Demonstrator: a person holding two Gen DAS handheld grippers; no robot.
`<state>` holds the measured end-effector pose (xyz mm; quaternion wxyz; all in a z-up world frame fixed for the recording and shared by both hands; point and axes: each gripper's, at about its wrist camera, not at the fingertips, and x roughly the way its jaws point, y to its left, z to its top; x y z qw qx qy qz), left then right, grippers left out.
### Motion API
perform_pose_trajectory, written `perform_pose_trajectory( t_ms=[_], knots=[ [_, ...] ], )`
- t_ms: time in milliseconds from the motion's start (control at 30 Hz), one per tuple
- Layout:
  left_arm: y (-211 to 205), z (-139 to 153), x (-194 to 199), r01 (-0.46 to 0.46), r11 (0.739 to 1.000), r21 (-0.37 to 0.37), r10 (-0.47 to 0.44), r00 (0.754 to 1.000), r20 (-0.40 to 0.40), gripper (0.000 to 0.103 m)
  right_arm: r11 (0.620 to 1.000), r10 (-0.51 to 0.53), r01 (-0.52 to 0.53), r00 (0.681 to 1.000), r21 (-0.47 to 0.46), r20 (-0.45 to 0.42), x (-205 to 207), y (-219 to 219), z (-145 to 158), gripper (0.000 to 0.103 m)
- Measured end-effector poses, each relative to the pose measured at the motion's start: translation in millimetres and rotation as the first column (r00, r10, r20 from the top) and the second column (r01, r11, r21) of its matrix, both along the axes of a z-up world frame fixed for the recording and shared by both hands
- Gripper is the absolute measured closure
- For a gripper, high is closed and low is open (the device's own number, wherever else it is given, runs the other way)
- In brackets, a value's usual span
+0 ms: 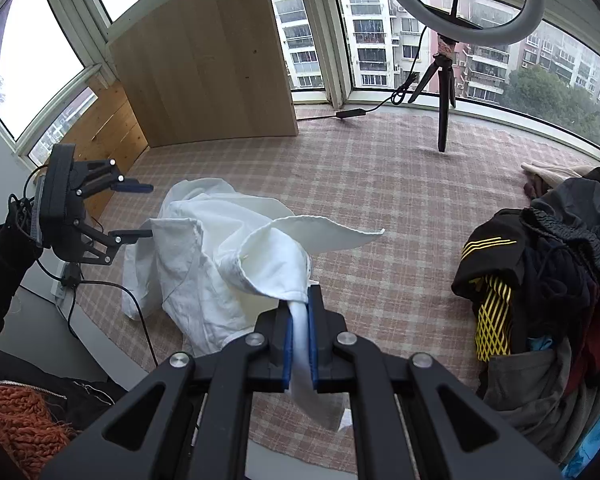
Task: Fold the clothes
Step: 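Lift the white shirt high with the left gripper while the right gripper holds its edge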
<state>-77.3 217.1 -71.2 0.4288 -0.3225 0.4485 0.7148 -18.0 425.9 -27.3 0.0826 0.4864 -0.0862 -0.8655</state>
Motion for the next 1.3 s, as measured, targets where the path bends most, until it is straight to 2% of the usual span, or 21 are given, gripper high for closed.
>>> perform_pose_trajectory(
  t_ms=[167, 200, 233, 267, 333, 367, 433, 500, 600, 667, 733, 800, 867, 967, 1033, 1133, 1200, 1300],
  knots=[
    [26, -20, -14, 0.093, 0.996, -0.018, -0.092, 0.995, 0.047, 0.047, 1.000, -0.001, 0.001, 1.000, 0.006, -0.011, 1, -2, 6, 0.097],
    [30, -25, -17, 0.102, 0.995, -0.016, -0.101, 0.992, 0.071, 0.055, 1.000, -0.002, 0.002, 1.000, 0.009, -0.015, 2, -2, 7, 0.097],
    [33, -27, -20, 0.103, 0.995, -0.005, -0.102, 0.989, 0.109, 0.082, 1.000, -0.006, 0.007, 1.000, 0.018, -0.024, 3, -2, 10, 0.097],
    [34, -24, -22, 0.088, 0.996, 0.022, -0.090, 0.985, 0.146, 0.100, 1.000, -0.011, 0.012, 0.999, 0.026, -0.032, 4, -2, 13, 0.097],
    [32, -13, -25, 0.040, 0.995, 0.088, -0.057, 0.977, 0.207, 0.100, 0.999, -0.019, 0.021, 0.998, 0.035, -0.056, 7, -1, 21, 0.097],
    [30, -5, -23, 0.023, 0.993, 0.117, -0.048, 0.976, 0.213, 0.100, 0.999, -0.024, 0.027, 0.997, 0.042, -0.075, 7, 0, 28, 0.097],
    [18, 20, -15, 0.008, 0.986, 0.167, -0.037, 0.984, 0.173, 0.100, 0.997, -0.030, 0.040, 0.991, 0.072, -0.131, 6, 2, 51, 0.097],
    [4, 51, -9, -0.015, 0.975, 0.223, -0.014, 0.992, 0.128, 0.100, 0.994, -0.010, 0.033, 0.977, 0.106, -0.212, 2, -4, 95, 0.097],
    [-19, 107, -4, -0.071, 0.950, 0.303, 0.062, 0.997, 0.037, 0.100, 0.987, 0.025, 0.029, 0.943, 0.158, -0.331, -3, -12, 160, 0.097],
    [-33, 148, 2, -0.097, 0.933, 0.348, 0.119, 0.992, -0.042, 0.101, 0.981, 0.052, 0.028, 0.913, 0.191, -0.405, -7, -19, 205, 0.097],
    [-43, 186, 12, -0.111, 0.923, 0.367, 0.171, 0.976, -0.133, 0.101, 0.977, 0.082, 0.022, 0.879, 0.211, -0.471, -9, -31, 256, 0.097],
    [-54, 223, 26, -0.119, 0.913, 0.390, 0.223, 0.947, -0.232, 0.101, 0.975, 0.094, 0.032, 0.837, 0.219, -0.540, -3, -43, 303, 0.097],
    [-68, 259, 40, -0.131, 0.886, 0.444, 0.272, 0.923, -0.272, 0.101, 0.973, 0.105, 0.043, 0.792, 0.226, -0.602, 4, -54, 348, 0.097],
    [-83, 292, 60, -0.143, 0.858, 0.494, 0.318, 0.902, -0.291, 0.101, 0.974, 0.101, 0.059, 0.754, 0.219, -0.650, 17, -63, 377, 0.097],
    [-84, 289, 71, -0.142, 0.855, 0.499, 0.308, 0.913, -0.267, 0.097, 0.973, 0.100, 0.068, 0.732, 0.219, -0.674, 25, -69, 393, 0.097],
    [-76, 260, 87, -0.118, 0.872, 0.476, 0.263, 0.932, -0.250, 0.097, 0.961, 0.117, 0.075, 0.762, 0.267, -0.637, 33, -76, 379, 0.097],
    [-61, 229, 93, -0.091, 0.882, 0.462, 0.198, 0.962, -0.188, 0.097, 0.950, 0.127, 0.080, 0.783, 0.301, -0.609, 46, -73, 363, 0.097],
    [-34, 180, 96, -0.060, 0.900, 0.432, 0.120, 0.986, -0.115, 0.096, 0.943, 0.109, 0.091, 0.824, 0.319, -0.556, 69, -57, 324, 0.097]
  ],
)
